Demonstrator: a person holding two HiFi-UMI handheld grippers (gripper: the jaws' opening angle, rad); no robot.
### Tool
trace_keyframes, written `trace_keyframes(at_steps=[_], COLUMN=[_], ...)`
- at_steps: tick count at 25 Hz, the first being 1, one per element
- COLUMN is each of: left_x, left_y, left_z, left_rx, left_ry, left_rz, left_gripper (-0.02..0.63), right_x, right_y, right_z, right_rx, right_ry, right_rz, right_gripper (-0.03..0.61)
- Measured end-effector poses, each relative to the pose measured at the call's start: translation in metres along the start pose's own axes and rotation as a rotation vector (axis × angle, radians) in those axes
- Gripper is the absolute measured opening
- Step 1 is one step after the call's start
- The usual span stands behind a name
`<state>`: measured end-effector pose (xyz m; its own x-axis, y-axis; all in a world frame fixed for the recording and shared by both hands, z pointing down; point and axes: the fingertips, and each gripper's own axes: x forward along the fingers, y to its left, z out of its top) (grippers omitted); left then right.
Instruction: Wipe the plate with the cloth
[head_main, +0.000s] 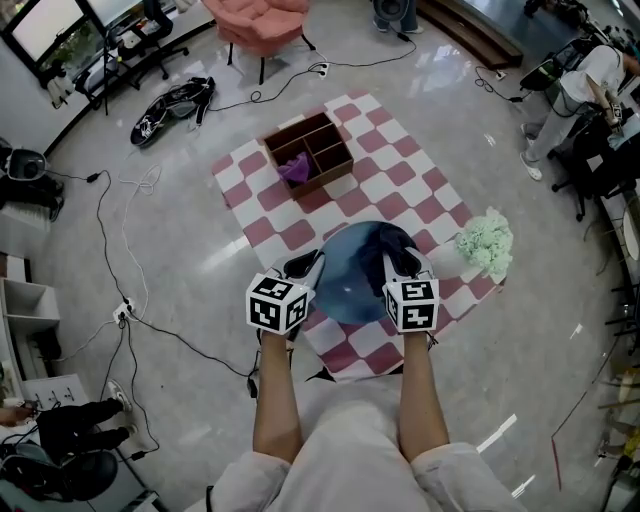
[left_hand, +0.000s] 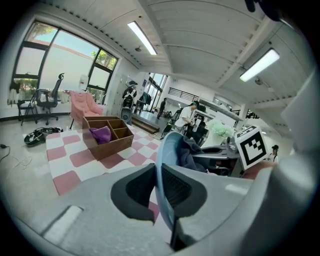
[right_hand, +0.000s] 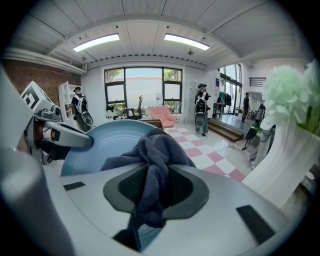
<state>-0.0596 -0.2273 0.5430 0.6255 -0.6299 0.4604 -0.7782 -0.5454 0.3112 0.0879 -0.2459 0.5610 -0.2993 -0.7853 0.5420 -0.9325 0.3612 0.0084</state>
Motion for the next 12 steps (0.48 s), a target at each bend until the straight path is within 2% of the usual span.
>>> trace_keyframes(at_steps=[5, 12], left_x=[-0.005, -0.020], left_y=[0.011, 0.039], left_z=[0.003, 0.009], left_rx=[-0.026, -0.143], left_ry=[-0.030, -0.118], left_rz=[0.031, 0.101], left_gripper=[0.026, 0.026], right_x=[0.002, 0.005], right_y=[0.002, 0.008], right_z=[-0.002, -0.006], right_rx=[-0.014, -0.040], right_ry=[0.017, 0.045], right_rz=[0.003, 0.027], right_gripper=[0.100, 0.100])
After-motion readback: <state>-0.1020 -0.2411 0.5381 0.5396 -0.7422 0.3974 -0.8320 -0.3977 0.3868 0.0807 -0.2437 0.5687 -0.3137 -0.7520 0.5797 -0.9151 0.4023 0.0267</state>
